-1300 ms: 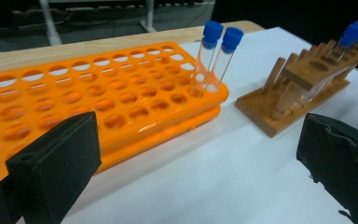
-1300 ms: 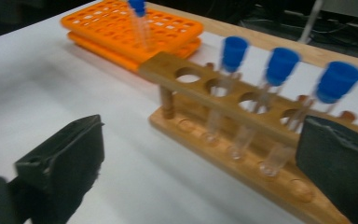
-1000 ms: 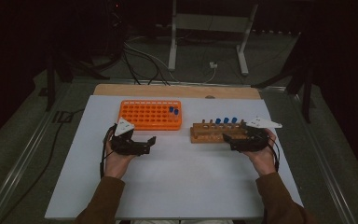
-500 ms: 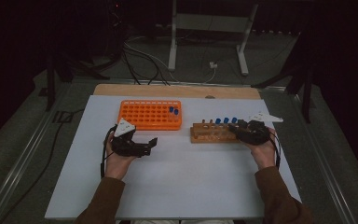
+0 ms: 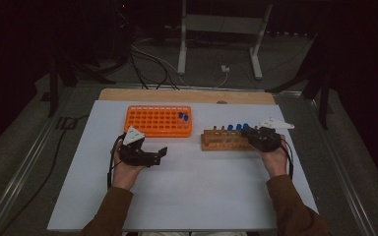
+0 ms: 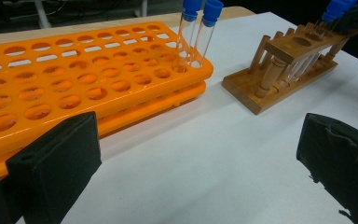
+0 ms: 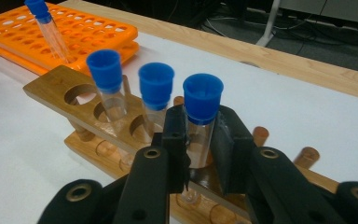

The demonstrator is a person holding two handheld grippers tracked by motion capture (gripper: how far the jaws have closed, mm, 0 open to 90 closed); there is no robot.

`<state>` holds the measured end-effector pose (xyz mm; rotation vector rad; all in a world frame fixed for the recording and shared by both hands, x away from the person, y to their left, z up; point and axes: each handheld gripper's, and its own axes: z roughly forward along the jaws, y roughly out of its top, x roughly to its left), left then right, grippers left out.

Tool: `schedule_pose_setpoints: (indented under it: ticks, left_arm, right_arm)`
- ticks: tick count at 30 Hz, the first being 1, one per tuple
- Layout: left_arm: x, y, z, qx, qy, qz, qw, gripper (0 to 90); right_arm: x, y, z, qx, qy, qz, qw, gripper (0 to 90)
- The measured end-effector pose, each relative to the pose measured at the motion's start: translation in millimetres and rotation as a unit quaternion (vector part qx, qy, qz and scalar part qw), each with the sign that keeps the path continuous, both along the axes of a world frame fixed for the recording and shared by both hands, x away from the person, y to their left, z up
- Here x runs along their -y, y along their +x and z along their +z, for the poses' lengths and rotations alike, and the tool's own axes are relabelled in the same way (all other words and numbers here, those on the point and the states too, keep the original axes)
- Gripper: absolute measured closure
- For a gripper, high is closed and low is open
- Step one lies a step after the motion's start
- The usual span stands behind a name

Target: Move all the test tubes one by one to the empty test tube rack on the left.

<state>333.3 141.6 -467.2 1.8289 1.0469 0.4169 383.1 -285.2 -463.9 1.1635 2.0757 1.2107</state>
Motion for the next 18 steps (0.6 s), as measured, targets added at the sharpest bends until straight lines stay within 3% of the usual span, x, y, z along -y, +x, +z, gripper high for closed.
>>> schedule_pose_setpoints:
  ticks: [11, 18]
  left_arm:
    - [1.4, -0.3, -1.3, -0.003, -0.001, -0.001, 1.0, 0.7]
    - [0.8, 0.3, -1.6, -0.006, -0.006, 0.0, 1.0, 0.7]
  right_arm:
    - [-2.1, -1.7, 0.9, 0.0, -0.006, -0.007, 1.0, 76.7]
    - [1.3, -7.0, 9.2, 0.013, 0.013, -0.011, 0.9998, 76.7]
